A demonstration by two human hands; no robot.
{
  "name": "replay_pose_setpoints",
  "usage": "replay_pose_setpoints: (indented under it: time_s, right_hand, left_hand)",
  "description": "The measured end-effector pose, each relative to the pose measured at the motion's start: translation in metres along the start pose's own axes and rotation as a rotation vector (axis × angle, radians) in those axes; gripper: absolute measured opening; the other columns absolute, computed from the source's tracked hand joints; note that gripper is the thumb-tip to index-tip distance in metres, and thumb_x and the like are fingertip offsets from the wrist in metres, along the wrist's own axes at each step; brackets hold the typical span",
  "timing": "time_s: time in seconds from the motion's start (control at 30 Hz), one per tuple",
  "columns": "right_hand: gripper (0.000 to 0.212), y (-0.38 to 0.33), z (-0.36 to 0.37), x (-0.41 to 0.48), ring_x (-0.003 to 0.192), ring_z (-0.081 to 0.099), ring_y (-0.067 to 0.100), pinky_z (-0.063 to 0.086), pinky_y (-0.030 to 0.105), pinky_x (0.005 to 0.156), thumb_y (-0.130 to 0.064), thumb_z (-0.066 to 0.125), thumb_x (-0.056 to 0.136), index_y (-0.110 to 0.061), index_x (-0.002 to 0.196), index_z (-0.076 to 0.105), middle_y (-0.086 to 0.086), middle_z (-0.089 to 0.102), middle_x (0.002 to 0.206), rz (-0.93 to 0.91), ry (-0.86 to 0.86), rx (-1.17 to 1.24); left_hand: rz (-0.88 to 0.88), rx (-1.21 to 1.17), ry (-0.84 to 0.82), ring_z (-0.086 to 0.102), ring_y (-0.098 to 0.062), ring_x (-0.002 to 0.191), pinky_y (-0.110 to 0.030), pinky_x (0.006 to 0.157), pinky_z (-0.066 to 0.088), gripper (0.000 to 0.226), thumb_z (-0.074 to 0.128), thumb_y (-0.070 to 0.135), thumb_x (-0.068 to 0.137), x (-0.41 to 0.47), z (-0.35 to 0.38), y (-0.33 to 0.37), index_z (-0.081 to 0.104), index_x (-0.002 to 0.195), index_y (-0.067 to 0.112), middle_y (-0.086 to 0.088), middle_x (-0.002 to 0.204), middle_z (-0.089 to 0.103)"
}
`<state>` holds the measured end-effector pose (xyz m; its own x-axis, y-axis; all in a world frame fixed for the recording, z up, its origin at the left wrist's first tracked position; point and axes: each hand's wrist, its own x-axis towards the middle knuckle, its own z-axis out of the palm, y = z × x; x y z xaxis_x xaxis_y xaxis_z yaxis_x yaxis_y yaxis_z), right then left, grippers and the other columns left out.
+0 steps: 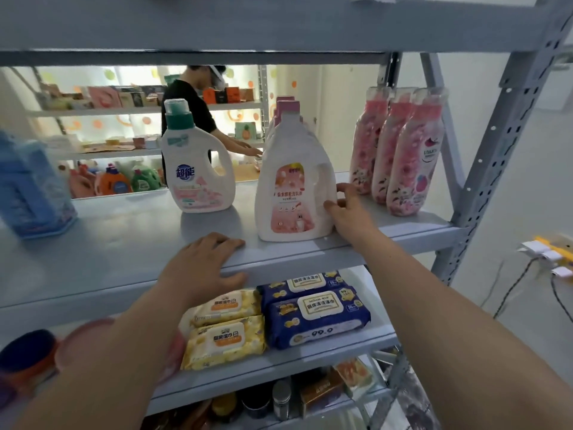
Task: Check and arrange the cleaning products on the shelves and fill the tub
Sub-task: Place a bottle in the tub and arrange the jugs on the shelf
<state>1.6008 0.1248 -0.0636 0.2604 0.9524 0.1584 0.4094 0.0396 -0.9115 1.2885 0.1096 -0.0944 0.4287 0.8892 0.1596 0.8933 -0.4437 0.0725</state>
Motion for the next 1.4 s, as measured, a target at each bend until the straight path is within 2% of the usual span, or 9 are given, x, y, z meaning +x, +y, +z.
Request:
replay_pose_setpoints:
  time_s: [0.27, 0.37, 0.43, 0.7, 0.87, 0.97, 1.07, 1.2, 1.4]
  right_hand:
    - [0.022, -0.01, 0.007, -0.076, 0.091, 0.063, 0.016, 0.048, 0.034, 0.069, -0.029, 0.053, 0.102, -0.04, 0.121, 0.052, -0.007, 0.064, 0.101, -0.11, 0.036, 0.108]
    - [0.014, -0.009, 0.012, -0.11, 0.081, 0.059, 0.015, 0.044, 0.033, 0.07, -0.029, 0.052, 0.103, -0.038, 0.113, 0.056, -0.006, 0.058, 0.089, -0.089, 0.049, 0.228]
    - [0.013, -0.003, 0.015, -0.134, 0.076, 0.058, 0.013, 0.044, 0.03, 0.068, -0.03, 0.051, 0.105, -0.042, 0.104, 0.057, -0.003, 0.058, 0.086, -0.067, 0.033, 0.282]
    - [0.026, 0.046, 0.026, -0.207, 0.081, 0.071, 0.015, 0.054, 0.041, 0.074, -0.032, 0.046, 0.108, -0.052, 0.097, 0.06, -0.01, 0.072, 0.087, 0.09, 0.041, 0.334]
    - [0.029, 0.055, 0.03, -0.239, 0.104, 0.071, 0.02, 0.06, 0.037, 0.082, -0.041, 0.047, 0.106, -0.049, 0.132, 0.058, -0.007, 0.074, 0.113, 0.081, -0.002, 0.439]
    - [0.058, 0.059, 0.039, -0.259, 0.115, 0.065, 0.033, 0.055, 0.057, 0.094, -0.065, 0.052, 0.092, -0.043, 0.145, 0.053, 0.003, 0.067, 0.13, 0.079, -0.046, 0.456]
    - [0.059, 0.058, 0.05, -0.28, 0.112, 0.065, 0.021, 0.057, 0.043, 0.089, -0.069, 0.051, 0.087, -0.049, 0.143, 0.052, -0.004, 0.066, 0.127, 0.094, 0.017, 0.393]
    - [0.045, 0.062, 0.061, -0.305, 0.113, 0.065, 0.008, 0.052, 0.028, 0.089, -0.066, 0.048, 0.096, -0.053, 0.139, 0.056, -0.014, 0.069, 0.126, 0.165, 0.214, 0.337]
    - [0.038, 0.099, 0.061, -0.338, 0.114, 0.06, 0.002, 0.047, 0.03, 0.099, -0.047, 0.043, 0.107, -0.069, 0.138, 0.04, -0.026, 0.062, 0.129, 0.415, 0.439, 0.088]
  left_hand:
    - [-0.213, -0.88, 0.12, 0.054, -0.01, 0.127, -0.039, 0.109, 0.043, 0.097, 0.054, 0.076, 0.069, -0.025, -0.019, 0.031, 0.037, 0.152, 0.031, 0.008, 0.143, 0.054]
    - [-0.161, -1.096, 0.132, 0.063, -0.002, 0.114, -0.04, 0.101, 0.051, 0.041, 0.056, 0.051, 0.089, -0.054, -0.026, 0.064, 0.051, 0.129, 0.047, 0.025, 0.119, 0.067]
    - [-0.178, -1.192, 0.138, 0.065, -0.007, 0.113, -0.041, 0.094, 0.056, 0.035, 0.054, 0.044, 0.091, -0.076, -0.019, 0.083, 0.049, 0.125, 0.05, 0.024, 0.117, 0.067]
    - [-0.228, -1.298, 0.093, 0.064, 0.002, 0.11, -0.019, 0.077, 0.057, 0.04, 0.049, 0.029, 0.104, -0.136, 0.039, 0.112, 0.043, 0.14, 0.046, 0.023, 0.123, 0.062]
    - [-0.391, -1.435, 0.051, 0.063, -0.015, 0.114, -0.045, 0.092, 0.055, 0.045, 0.043, 0.046, 0.091, -0.136, 0.062, 0.108, 0.048, 0.135, 0.05, 0.013, 0.123, 0.065]
    - [-0.537, -1.73, -0.009, 0.074, -0.018, 0.097, -0.044, 0.078, 0.058, 0.028, 0.039, 0.034, 0.105, -0.131, 0.08, 0.107, 0.061, 0.122, 0.031, -0.003, 0.116, 0.074]
    - [-0.628, -1.844, -0.137, 0.076, -0.017, 0.079, -0.034, 0.057, 0.057, 0.033, 0.035, 0.036, 0.108, -0.132, 0.096, 0.106, 0.064, 0.117, 0.021, -0.005, 0.101, 0.078]
    - [-0.605, -1.786, -0.323, 0.073, -0.025, 0.085, -0.034, 0.052, 0.056, 0.035, 0.04, 0.046, 0.105, -0.138, 0.115, 0.1, 0.061, 0.125, 0.027, -0.005, 0.104, 0.077]
    - [-0.227, -1.65, -0.493, 0.073, -0.023, 0.103, -0.046, 0.069, 0.062, 0.061, 0.078, 0.047, 0.082, -0.157, 0.125, 0.103, 0.049, 0.135, 0.046, 0.001, 0.129, 0.065]
